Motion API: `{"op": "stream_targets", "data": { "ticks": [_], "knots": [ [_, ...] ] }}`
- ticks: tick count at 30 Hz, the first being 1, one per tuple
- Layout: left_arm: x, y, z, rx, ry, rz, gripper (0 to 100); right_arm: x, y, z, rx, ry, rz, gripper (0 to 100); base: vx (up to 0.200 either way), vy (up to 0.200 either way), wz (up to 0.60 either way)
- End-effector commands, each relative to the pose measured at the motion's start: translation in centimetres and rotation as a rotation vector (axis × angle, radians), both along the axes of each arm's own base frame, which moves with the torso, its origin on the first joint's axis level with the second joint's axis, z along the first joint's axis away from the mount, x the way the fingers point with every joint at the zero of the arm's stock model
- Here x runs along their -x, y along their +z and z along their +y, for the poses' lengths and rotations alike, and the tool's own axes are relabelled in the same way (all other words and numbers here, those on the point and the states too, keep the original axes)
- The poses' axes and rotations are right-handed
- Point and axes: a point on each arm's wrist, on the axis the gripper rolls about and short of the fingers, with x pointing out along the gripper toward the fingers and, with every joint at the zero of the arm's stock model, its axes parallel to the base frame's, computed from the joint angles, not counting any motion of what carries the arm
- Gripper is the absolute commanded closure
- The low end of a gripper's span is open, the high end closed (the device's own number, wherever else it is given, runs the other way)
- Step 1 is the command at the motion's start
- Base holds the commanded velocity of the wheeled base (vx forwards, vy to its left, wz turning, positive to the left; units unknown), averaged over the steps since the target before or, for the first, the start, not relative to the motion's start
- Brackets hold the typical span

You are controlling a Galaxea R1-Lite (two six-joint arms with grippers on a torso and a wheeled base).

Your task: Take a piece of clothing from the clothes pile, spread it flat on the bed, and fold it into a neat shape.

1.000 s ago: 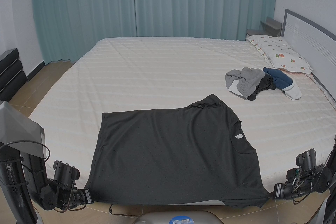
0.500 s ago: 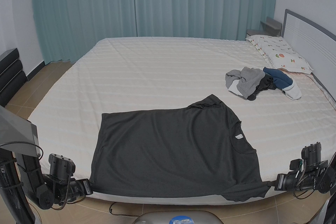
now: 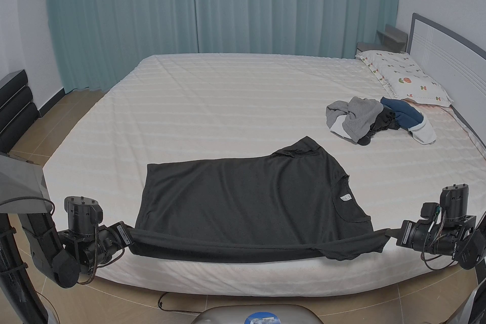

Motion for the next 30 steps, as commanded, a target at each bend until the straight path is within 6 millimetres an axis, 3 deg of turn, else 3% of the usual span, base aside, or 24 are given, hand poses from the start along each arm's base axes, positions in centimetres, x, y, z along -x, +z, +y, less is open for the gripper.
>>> {"op": "stream_targets", "data": {
  "ticks": [1, 19, 30],
  "knots": [
    [-0.3, 1.0, 0.0, 0.007, 0.003, -0.048, 100, -0.3, 0.1, 0.3, -0.001, 0.014, -0.008, 100, 0.0, 0.0, 0.0],
    [-0.8, 0.7, -0.2, 0.0, -0.008, -0.05, 100, -1.2, 0.8, 0.4, -0.009, 0.012, -0.054, 100, 0.0, 0.0, 0.0],
    [-3.2, -0.5, -0.4, 0.003, 0.001, -0.047, 100, -3.8, 0.0, 0.7, -0.008, 0.018, -0.051, 100, 0.0, 0.0, 0.0]
  ]
}}
